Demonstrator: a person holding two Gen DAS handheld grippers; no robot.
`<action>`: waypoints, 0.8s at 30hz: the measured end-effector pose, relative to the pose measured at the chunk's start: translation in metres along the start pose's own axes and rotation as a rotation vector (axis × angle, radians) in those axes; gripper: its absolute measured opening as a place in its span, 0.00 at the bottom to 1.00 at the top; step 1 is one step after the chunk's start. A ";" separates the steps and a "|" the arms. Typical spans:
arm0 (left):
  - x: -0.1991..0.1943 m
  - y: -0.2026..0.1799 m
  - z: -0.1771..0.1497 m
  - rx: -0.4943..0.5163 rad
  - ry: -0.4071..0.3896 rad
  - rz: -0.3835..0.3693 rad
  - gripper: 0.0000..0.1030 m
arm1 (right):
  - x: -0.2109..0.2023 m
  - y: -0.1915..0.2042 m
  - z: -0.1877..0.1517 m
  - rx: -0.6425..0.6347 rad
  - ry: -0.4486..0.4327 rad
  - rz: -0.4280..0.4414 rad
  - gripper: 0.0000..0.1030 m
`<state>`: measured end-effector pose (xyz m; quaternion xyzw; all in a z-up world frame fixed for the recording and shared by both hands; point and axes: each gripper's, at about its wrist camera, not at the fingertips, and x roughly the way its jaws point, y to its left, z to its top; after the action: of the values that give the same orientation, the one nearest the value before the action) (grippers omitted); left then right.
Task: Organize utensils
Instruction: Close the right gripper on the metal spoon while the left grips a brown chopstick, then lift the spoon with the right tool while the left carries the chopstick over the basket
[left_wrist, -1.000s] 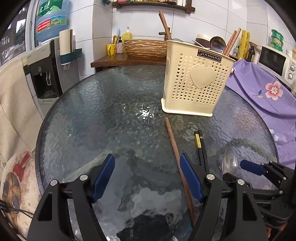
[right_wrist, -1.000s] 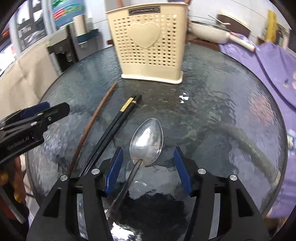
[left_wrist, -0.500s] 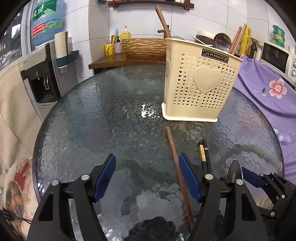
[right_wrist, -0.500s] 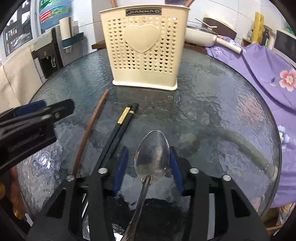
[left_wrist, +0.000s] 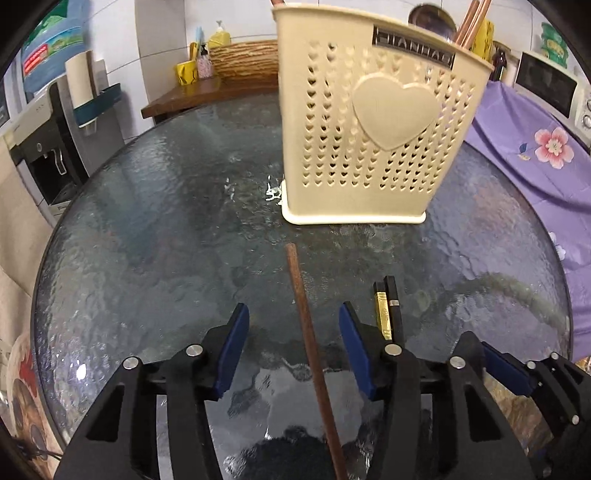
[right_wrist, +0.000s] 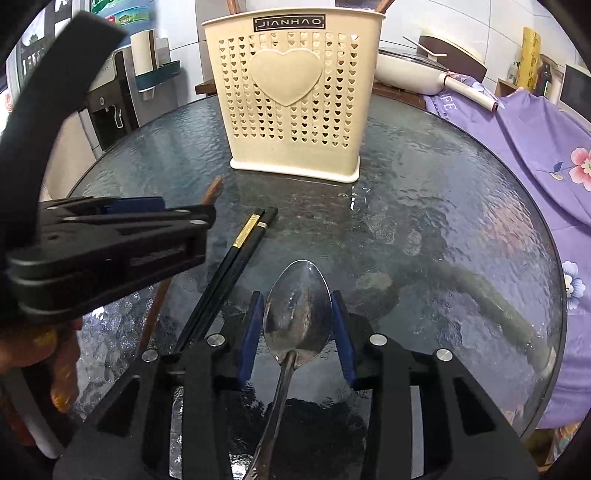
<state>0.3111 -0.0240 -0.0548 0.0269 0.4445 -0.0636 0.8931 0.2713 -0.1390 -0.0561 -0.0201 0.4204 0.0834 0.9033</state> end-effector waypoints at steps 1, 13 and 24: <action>0.003 0.000 0.001 0.001 0.008 0.001 0.45 | 0.000 -0.001 0.000 0.000 0.001 0.003 0.36; 0.008 -0.012 0.008 0.044 0.015 0.040 0.10 | 0.001 -0.001 0.001 -0.016 0.000 0.010 0.36; 0.006 -0.014 0.003 0.046 0.012 0.042 0.06 | 0.005 -0.003 0.007 -0.043 0.003 0.011 0.36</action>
<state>0.3151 -0.0388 -0.0578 0.0572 0.4476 -0.0549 0.8907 0.2801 -0.1407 -0.0559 -0.0375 0.4201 0.0973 0.9015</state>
